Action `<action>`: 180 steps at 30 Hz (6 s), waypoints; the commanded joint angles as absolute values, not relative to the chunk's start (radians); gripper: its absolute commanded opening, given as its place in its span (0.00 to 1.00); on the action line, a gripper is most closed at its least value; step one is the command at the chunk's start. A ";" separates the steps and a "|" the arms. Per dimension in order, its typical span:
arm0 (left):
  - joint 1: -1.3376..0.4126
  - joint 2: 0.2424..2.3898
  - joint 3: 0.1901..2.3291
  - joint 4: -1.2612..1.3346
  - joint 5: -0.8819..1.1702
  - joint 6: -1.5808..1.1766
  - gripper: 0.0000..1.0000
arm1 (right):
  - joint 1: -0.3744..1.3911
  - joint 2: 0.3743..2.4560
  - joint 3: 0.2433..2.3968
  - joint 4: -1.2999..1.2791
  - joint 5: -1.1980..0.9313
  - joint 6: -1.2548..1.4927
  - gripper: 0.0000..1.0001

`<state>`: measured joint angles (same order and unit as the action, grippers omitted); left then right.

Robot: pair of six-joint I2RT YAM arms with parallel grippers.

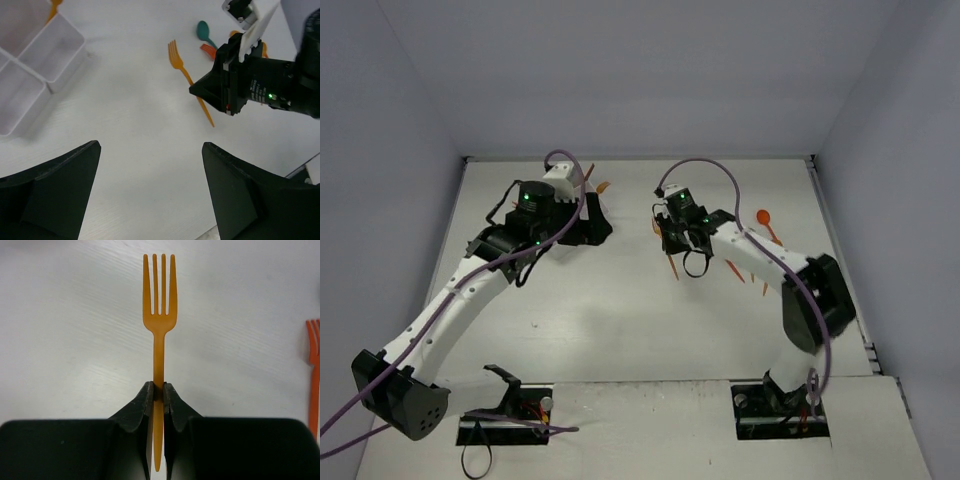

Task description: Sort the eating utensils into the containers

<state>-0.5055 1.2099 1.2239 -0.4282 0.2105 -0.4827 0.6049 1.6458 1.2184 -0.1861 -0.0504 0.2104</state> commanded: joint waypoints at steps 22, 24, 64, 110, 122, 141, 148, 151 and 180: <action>-0.720 1.356 1.373 -0.159 0.097 -0.569 0.67 | 0.715 1.244 1.115 0.045 -0.181 0.293 0.00; -0.722 1.358 1.370 -0.159 0.084 -0.575 0.64 | 0.715 1.242 1.114 0.049 -0.181 0.294 0.00; -0.735 1.402 1.304 -0.052 0.120 -0.769 0.05 | 0.715 1.235 1.090 0.081 -0.168 0.324 0.02; -0.334 1.852 1.557 0.308 0.163 0.073 0.00 | 0.507 0.973 0.932 -0.160 0.062 0.258 0.67; -0.319 1.843 1.412 0.369 0.168 0.079 0.03 | 0.497 1.005 0.916 -0.170 0.108 0.258 0.68; -0.311 1.679 1.285 0.372 0.108 0.025 0.47 | 0.384 1.230 0.928 -0.215 0.151 0.389 0.66; -0.317 1.445 1.259 0.239 0.113 -0.174 0.70 | 0.313 1.442 1.001 -0.216 0.121 0.402 0.66; -0.326 1.357 1.254 0.099 0.114 -0.230 0.77 | 0.294 1.533 1.032 -0.215 0.108 0.410 0.66; -0.337 0.874 0.990 -0.307 0.112 -0.377 0.80 | 0.296 1.822 1.048 -0.176 0.073 0.368 0.35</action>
